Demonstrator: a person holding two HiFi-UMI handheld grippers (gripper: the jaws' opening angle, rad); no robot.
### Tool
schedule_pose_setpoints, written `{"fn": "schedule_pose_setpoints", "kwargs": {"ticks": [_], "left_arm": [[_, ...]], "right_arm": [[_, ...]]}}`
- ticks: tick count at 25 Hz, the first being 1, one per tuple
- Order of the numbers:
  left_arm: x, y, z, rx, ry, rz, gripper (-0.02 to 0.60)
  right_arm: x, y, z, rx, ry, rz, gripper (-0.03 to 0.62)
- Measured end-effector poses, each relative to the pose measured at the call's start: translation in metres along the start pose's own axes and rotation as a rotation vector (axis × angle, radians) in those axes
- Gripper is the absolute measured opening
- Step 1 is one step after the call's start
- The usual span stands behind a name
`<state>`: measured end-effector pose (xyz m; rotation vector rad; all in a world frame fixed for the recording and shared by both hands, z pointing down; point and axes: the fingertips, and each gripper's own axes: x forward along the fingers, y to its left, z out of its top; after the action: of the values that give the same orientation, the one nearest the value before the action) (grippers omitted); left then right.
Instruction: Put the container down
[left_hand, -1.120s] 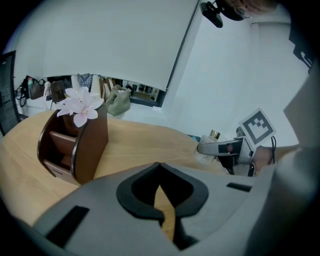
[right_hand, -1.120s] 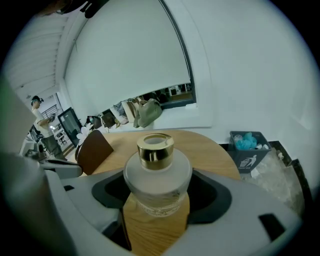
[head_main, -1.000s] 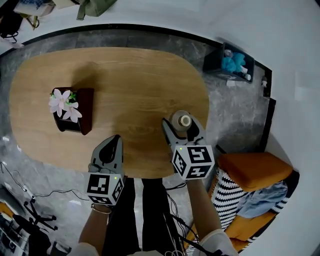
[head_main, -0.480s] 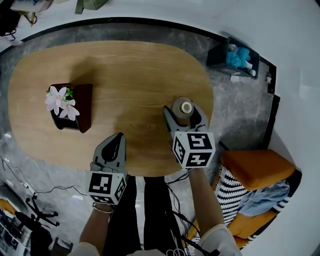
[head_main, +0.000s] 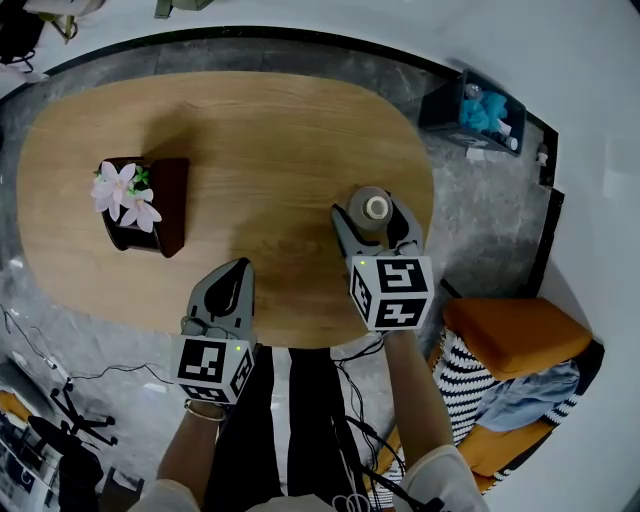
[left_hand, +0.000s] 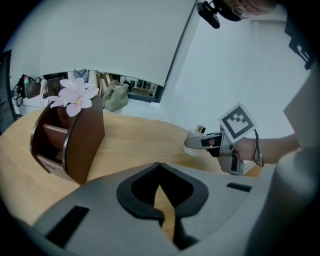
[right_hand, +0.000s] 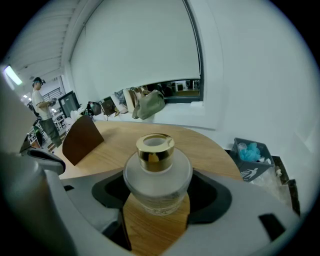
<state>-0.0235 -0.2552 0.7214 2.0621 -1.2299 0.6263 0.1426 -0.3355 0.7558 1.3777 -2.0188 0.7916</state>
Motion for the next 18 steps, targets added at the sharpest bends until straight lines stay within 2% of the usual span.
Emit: {"fn": "schedule_pose_setpoints", "kwargs": {"ticks": [18], "left_arm": [[-0.0008,0.0048,-0.0068,-0.023,0.001,0.007,0.008]], "right_arm": [[-0.0021,0.0030,-0.0055,-0.074,0.002,0.017,0.333]]}}
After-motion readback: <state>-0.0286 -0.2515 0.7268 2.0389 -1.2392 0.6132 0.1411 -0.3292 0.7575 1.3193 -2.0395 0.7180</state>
